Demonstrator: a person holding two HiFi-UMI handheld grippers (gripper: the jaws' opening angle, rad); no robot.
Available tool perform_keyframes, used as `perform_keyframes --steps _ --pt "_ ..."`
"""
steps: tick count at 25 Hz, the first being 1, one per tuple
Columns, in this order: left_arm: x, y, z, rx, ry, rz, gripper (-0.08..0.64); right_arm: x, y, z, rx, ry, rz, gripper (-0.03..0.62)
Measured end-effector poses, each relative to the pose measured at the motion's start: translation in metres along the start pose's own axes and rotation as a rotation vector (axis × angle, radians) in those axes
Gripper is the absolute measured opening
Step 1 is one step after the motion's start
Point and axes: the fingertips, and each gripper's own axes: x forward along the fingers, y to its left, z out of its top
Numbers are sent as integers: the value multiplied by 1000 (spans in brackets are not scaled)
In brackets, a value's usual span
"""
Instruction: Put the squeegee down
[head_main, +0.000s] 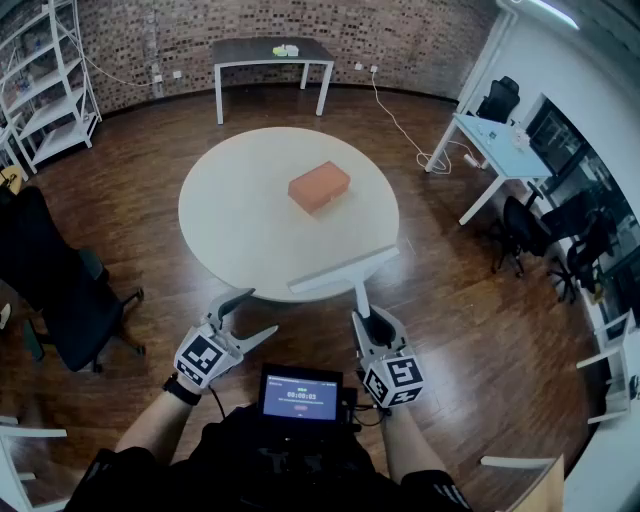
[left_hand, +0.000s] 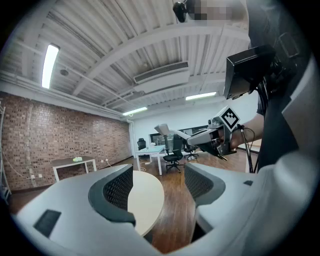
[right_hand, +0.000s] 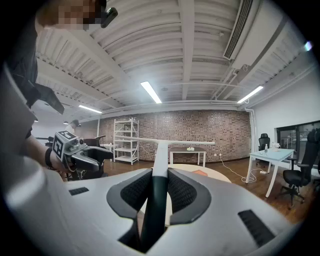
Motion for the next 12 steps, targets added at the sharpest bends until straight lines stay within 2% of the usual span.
perform_keyframes --steps 5,12 --pt "1 8 -2 76 -5 -31 324 8 0 1 -14 9 -21 112" --pt "21 25 -5 58 -9 -48 324 33 -22 -3 -33 27 -36 112"
